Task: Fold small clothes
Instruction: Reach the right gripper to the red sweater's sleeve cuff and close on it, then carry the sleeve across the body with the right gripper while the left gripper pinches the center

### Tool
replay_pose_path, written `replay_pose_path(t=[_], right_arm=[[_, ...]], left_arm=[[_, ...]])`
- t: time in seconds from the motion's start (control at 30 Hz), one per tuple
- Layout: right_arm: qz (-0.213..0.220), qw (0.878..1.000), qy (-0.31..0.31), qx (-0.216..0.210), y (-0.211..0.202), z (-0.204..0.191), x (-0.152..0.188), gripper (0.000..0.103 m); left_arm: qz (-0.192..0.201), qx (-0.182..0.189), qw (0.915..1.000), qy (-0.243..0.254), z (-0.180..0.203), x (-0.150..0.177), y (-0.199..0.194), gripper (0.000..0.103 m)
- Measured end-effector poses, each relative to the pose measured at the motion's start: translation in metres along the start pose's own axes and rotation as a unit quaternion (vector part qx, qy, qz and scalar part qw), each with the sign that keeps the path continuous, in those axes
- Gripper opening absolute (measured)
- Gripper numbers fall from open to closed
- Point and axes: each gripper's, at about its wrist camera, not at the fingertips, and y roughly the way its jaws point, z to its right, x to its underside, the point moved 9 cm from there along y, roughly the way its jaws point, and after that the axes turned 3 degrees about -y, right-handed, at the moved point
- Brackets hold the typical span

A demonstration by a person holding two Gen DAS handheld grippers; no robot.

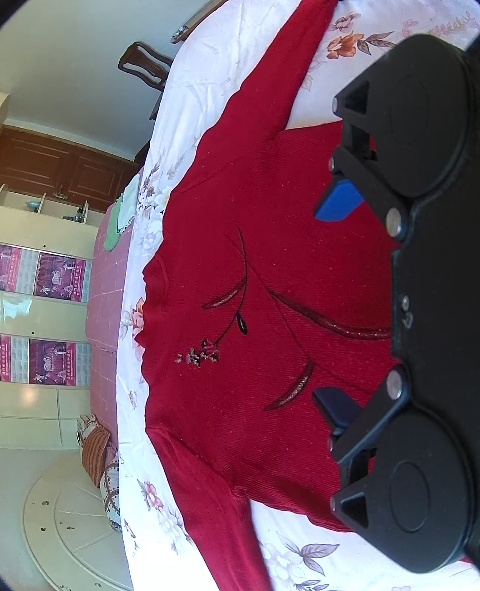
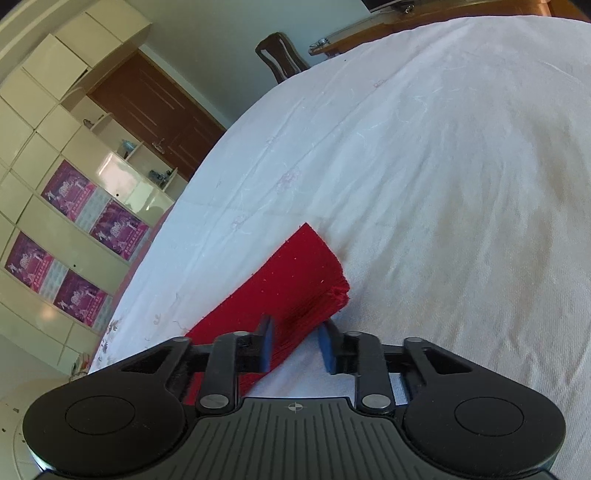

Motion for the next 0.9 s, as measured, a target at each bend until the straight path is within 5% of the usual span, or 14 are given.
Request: replay_pose_path(t=[0.03, 0.1, 0.17, 0.23, 0.3, 0.5, 0.73, 0.9], right_arm=[[-0.004, 1.0, 0.003, 0.002, 0.001, 0.005, 0.0, 0.003], [0.024, 0.999, -0.028, -0.006, -0.013, 0.001, -0.008, 0.003], [0.048, 0.99, -0.13, 0.022, -0.022, -0.015, -0.007, 0.003], [0.011, 0.992, -0.114, 0.046, -0.01, -0.001, -0.001, 0.003], [0.02, 0.991, -0.12, 0.047, -0.013, -0.003, 0.001, 0.003], [0.032, 0.981, -0.189, 0.0, -0.023, -0.06, 0.019, 0.003], [-0.027, 0.949, -0.286, -0.127, -0.014, -0.185, 0.107, 0.003], [-0.077, 0.898, -0.387, -0.194, -0.017, -0.257, 0.214, 0.003]], left_arm=[[0.0, -0.001, 1.0, -0.001, -0.001, -0.001, 0.002, 0.096], [0.005, -0.015, 0.9999, -0.007, -0.008, -0.005, 0.003, 0.097], [0.009, -0.029, 0.9995, -0.011, -0.016, -0.008, 0.006, 0.099], [0.008, -0.04, 0.9991, -0.015, -0.026, -0.011, 0.008, 0.1], [0.002, -0.034, 0.9993, -0.016, -0.035, -0.015, 0.01, 0.1], [-0.022, -0.011, 0.9984, -0.05, -0.071, -0.016, 0.016, 0.092], [-0.004, 0.004, 0.9977, -0.068, -0.109, -0.041, 0.022, 0.086], [-0.002, 0.036, 0.9969, -0.07, -0.122, -0.056, 0.024, 0.079]])
